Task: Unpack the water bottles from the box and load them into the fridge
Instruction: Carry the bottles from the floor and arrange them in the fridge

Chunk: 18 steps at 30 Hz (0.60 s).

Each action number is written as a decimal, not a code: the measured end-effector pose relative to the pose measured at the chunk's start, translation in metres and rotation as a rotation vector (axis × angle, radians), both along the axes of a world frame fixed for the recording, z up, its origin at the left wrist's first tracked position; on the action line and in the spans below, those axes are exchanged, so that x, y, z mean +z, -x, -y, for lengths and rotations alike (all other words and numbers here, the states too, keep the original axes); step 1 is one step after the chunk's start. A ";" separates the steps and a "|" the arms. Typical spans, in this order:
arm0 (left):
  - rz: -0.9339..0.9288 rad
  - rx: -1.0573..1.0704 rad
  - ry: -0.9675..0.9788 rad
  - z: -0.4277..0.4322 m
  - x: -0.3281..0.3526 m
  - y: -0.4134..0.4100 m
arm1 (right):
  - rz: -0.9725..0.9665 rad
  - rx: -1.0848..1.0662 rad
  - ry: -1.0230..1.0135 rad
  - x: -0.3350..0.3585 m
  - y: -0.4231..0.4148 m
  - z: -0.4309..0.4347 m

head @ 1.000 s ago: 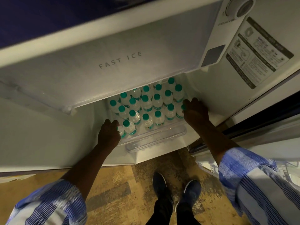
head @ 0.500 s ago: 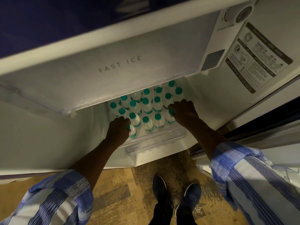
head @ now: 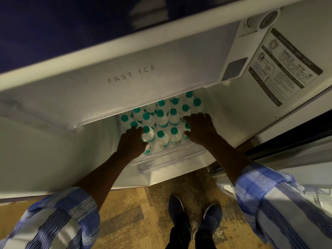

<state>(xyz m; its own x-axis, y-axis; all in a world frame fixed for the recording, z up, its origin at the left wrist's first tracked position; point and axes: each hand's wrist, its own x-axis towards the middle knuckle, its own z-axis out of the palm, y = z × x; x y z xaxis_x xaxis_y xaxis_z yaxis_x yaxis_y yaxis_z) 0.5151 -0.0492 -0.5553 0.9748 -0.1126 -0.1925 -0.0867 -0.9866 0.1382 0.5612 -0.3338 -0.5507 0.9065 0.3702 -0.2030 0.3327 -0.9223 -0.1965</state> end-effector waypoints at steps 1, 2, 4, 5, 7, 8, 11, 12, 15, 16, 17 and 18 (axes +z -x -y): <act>0.031 0.015 0.008 0.001 0.000 -0.003 | 0.034 0.011 -0.011 0.001 0.000 -0.005; 0.056 0.030 0.010 0.003 -0.001 -0.006 | 0.066 0.024 -0.024 0.002 0.001 -0.012; 0.074 0.051 0.017 0.007 -0.001 -0.011 | 0.095 0.044 -0.043 0.002 0.004 -0.024; 0.063 0.055 0.017 0.010 -0.001 -0.013 | 0.098 0.046 -0.052 0.000 0.006 -0.029; 0.025 0.035 -0.014 0.014 -0.003 -0.018 | 0.106 0.042 -0.073 -0.002 0.009 -0.036; 0.019 0.015 -0.044 0.014 -0.004 -0.020 | 0.111 0.037 -0.086 -0.003 0.011 -0.037; 0.100 0.006 -0.110 0.013 0.001 -0.024 | 0.123 0.014 -0.120 -0.007 0.015 -0.037; 0.134 0.040 -0.112 0.010 0.003 -0.024 | 0.123 0.006 -0.125 -0.008 0.015 -0.036; 0.185 0.194 -0.073 -0.003 0.004 -0.022 | 0.089 -0.014 -0.128 -0.012 0.018 -0.032; 0.167 0.226 -0.054 -0.008 0.002 -0.021 | 0.080 -0.021 -0.131 -0.013 0.019 -0.032; 0.133 0.244 -0.030 -0.011 -0.001 -0.021 | 0.075 -0.027 -0.135 -0.014 0.020 -0.031; 0.105 0.250 0.003 -0.014 -0.004 -0.020 | 0.074 -0.031 -0.138 -0.014 0.021 -0.031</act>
<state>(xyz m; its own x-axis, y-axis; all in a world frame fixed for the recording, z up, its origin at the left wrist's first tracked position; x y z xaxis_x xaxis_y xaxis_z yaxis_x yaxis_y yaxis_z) 0.5352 -0.0354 -0.5589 0.9870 0.1338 -0.0889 0.1457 -0.9788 0.1442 0.5398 -0.3026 -0.5650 0.9287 0.3612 -0.0840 0.3225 -0.8983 -0.2983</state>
